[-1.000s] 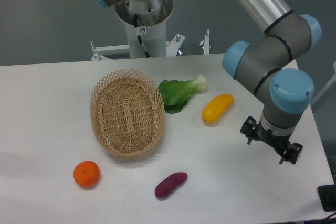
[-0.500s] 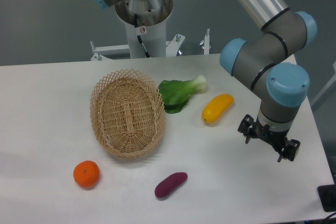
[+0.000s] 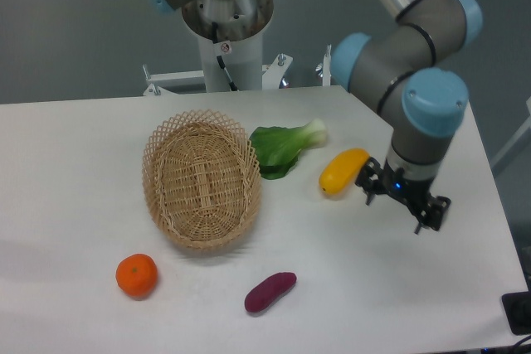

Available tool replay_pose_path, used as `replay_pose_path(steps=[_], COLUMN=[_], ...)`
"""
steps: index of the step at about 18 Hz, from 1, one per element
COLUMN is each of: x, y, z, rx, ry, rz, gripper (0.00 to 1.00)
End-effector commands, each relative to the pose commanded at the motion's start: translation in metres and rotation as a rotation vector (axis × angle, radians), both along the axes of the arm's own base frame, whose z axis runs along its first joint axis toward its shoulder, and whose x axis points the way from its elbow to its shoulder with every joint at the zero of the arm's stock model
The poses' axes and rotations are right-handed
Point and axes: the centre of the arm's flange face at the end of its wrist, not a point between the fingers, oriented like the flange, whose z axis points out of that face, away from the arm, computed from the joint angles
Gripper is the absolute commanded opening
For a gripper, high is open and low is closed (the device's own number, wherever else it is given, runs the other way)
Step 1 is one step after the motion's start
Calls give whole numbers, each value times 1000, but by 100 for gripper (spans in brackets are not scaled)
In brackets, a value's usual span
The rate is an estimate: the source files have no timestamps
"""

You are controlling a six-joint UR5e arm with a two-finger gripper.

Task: Pick up the green vegetable from the table
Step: 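Move the gripper over the green bok choy and lower it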

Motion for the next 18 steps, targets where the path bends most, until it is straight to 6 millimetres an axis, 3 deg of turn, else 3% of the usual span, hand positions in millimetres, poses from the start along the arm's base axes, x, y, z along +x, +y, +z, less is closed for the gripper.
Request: replay_pose_path(steps=[3, 7, 11, 15, 18], x=[26, 50, 70, 91, 106], y=[-19, -47, -61, -67, -55], z=[-25, -35, -37, -45, -44], rx=[-40, -73, -118, -134, -132], ry=[-44, -61, -59, -77, -75], rz=[-73, -170, -184, -218, -252], gripper=[100, 100, 100, 100, 100])
